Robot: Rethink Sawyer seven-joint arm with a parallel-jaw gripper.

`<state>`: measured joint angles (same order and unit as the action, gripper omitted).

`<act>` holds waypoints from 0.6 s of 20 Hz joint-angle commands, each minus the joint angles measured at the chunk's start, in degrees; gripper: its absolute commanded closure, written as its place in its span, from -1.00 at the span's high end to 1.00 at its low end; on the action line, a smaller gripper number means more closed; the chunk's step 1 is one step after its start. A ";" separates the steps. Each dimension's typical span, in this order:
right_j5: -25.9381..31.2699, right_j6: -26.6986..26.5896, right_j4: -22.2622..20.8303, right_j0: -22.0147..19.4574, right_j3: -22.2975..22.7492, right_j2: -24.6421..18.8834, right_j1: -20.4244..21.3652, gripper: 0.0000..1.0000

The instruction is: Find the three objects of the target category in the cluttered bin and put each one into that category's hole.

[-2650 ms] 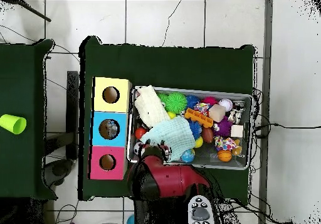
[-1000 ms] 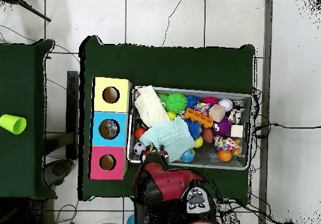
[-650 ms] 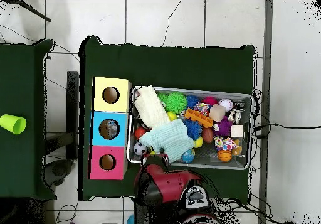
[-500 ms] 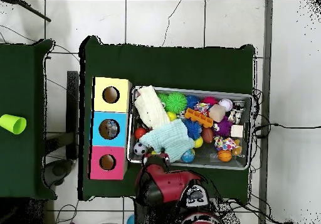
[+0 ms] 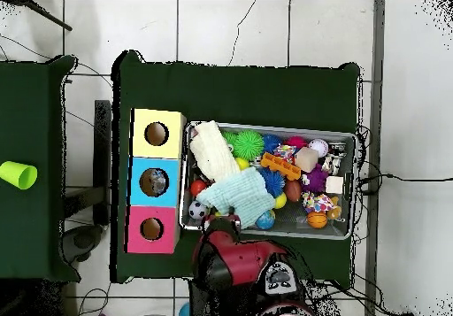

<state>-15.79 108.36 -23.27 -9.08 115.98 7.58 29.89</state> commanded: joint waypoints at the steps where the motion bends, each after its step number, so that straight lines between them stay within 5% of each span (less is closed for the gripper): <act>1: 8.18 3.71 -3.33 -5.39 -0.65 -7.34 6.98 1.00; 9: 15.10 1.53 -5.62 -13.07 3.40 -14.72 14.66 1.00; 10: 14.91 1.82 -5.92 -13.46 3.40 -15.05 14.59 -1.00; 12: 14.43 1.84 -6.25 -13.57 3.18 -15.06 14.48 -1.00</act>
<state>-6.57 108.36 -26.19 -20.19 118.39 0.82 40.85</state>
